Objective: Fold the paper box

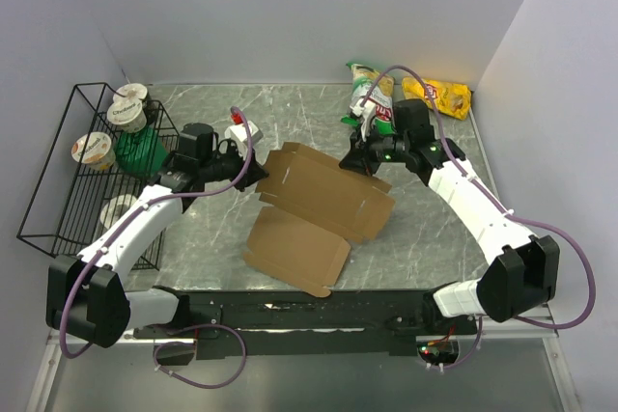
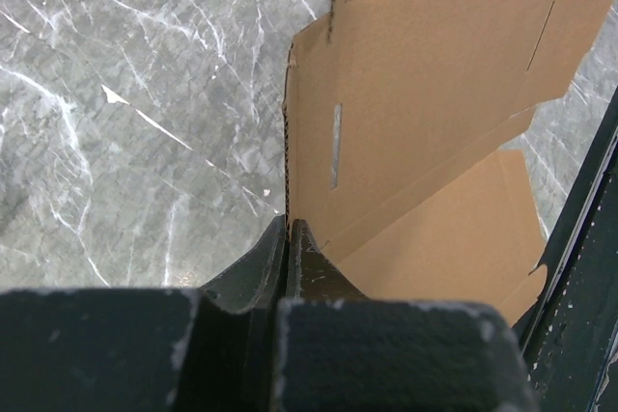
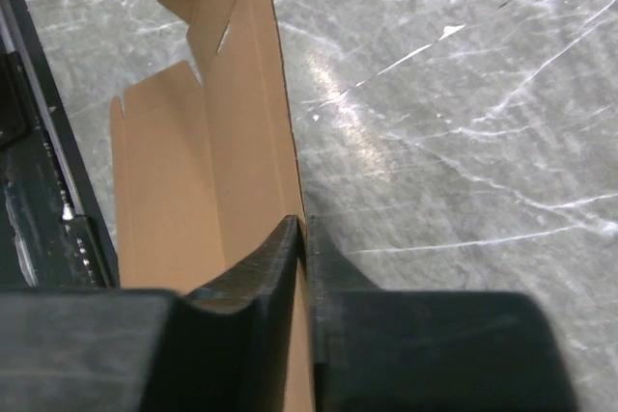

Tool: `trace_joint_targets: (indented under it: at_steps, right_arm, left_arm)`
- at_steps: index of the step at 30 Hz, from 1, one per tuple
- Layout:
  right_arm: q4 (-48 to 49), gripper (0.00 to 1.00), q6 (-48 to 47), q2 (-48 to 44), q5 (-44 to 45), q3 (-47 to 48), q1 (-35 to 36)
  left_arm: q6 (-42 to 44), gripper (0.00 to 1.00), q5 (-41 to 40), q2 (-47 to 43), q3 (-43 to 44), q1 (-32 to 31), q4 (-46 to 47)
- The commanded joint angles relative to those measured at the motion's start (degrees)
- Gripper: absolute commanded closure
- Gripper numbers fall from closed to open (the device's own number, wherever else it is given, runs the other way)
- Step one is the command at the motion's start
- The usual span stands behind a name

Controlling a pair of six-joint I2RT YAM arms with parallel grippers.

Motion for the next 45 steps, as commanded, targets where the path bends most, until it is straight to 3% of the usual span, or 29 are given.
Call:
trace_joint_targets:
  at_steps: [1,7,8,10,11,14,15,17,24,31,35,40,45]
  right_arm:
    - [2.7,0.93,0.2,-3.2,1.8,-2.1,1.2]
    - [5.6,1.0,0.8,-6.7,6.5,-6.3,3.9]
    - [6.3,1.0,1.0,-7.2,8.0,-7.0,4.4]
    - [7.8,1.0,0.6,-9.2,11.1,-9.1,6.7]
    - [8.3,1.0,0.0,-9.8,15.2,-9.9,7.6]
    - [10.4,1.0,-0.5,-11.7,21.7,-12.1,10.5]
    - [11.3,1.0,-0.6,-12.4,23.2,-12.7,10.9]
    - [13.2,1.0,-1.4,-13.2,25.7,-14.3,12.9]
    - [17.2,1.0,-4.1,-12.0,39.0,-17.6,20.8]
    - [21.5,1.0,-6.6,-8.0,53.3,-20.5,29.7]
    - [23.1,1.0,-8.2,-6.5,60.0,-22.2,33.8]
    - [24.0,1.0,-7.2,-5.0,62.2,-23.4,37.4]
    - [23.4,1.0,-4.2,-2.9,62.6,-23.5,39.2]
  left_arm:
    - [-1.6,0.99,-0.7,0.3,0.8,-0.3,2.7]
    - [-4.0,0.96,-3.1,1.9,1.4,-0.2,3.1]
    - [-4.5,0.79,-3.8,2.1,1.5,-0.2,3.1]
    - [-5.4,0.58,-4.6,2.7,2.1,-0.2,2.3]
    - [-5.8,0.29,-5.1,2.7,2.5,-0.2,2.2]
    - [-6.5,0.06,-6.7,2.8,3.0,-0.2,1.2]
    - [-6.8,0.02,-7.7,2.6,3.0,-0.2,1.1]
    - [-7.4,0.02,-11.0,2.5,3.5,-0.2,-0.3]
    - [-22.4,0.04,-22.0,-1.1,0.6,-0.1,-1.5]
    - [-40.4,0.04,-26.0,-13.9,-18.7,-0.1,14.0]
    - [-44.5,0.03,-26.9,-18.4,-26.9,-0.1,20.4]
    - [-44.8,0.01,-28.6,-19.8,-34.4,-0.2,25.0]
    - [-43.3,0.07,-27.0,-19.0,-39.7,-0.2,35.1]
